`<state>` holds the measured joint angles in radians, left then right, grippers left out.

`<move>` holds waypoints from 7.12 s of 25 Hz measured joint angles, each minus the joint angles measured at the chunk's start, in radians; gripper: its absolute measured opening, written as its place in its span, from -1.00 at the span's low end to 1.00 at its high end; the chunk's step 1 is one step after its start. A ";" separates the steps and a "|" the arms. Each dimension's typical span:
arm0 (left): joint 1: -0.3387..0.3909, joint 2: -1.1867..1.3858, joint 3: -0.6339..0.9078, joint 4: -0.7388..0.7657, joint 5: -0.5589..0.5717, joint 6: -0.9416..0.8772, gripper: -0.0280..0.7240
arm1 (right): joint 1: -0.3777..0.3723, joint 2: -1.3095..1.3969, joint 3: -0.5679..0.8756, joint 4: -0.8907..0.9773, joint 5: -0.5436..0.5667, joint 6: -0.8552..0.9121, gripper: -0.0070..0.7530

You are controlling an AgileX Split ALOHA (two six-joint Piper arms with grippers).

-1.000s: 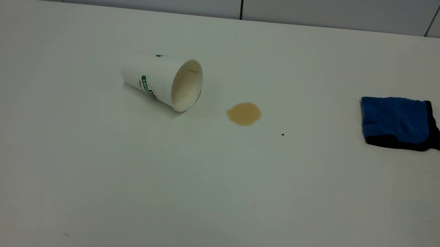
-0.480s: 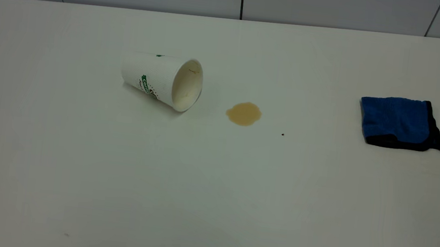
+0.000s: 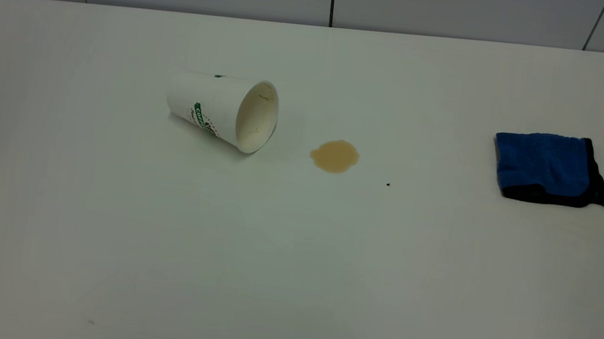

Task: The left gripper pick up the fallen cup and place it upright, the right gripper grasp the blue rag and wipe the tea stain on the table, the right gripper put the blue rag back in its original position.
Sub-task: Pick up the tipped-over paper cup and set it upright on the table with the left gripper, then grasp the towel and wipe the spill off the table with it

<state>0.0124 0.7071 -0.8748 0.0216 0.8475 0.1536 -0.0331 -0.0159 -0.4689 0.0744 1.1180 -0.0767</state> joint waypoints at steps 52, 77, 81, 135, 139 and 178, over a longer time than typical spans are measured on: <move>-0.712 1.757 -0.759 0.975 -0.237 -0.701 0.39 | 0.000 0.000 0.000 0.000 0.000 0.000 0.54; -0.670 1.848 -0.762 1.331 -0.164 -0.930 -0.77 | 0.000 0.000 0.000 0.000 0.000 0.000 0.54; -0.670 1.816 -0.777 1.292 -0.149 -0.922 -0.86 | 0.000 0.000 0.000 0.000 0.000 0.000 0.54; -0.108 1.731 -0.864 -0.664 -0.327 0.646 -0.77 | 0.000 0.000 0.000 0.000 0.000 0.000 0.54; -0.108 1.749 -0.866 -0.664 -0.331 0.649 -0.72 | 0.000 0.000 0.000 0.000 0.000 0.000 0.54; -0.114 1.164 -0.866 -0.286 0.062 0.262 0.64 | 0.000 0.000 0.000 0.000 0.000 0.000 0.54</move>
<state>-0.1018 1.8708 -1.7405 -0.2644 0.9100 0.4156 -0.0331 -0.0159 -0.4689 0.0744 1.1180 -0.0767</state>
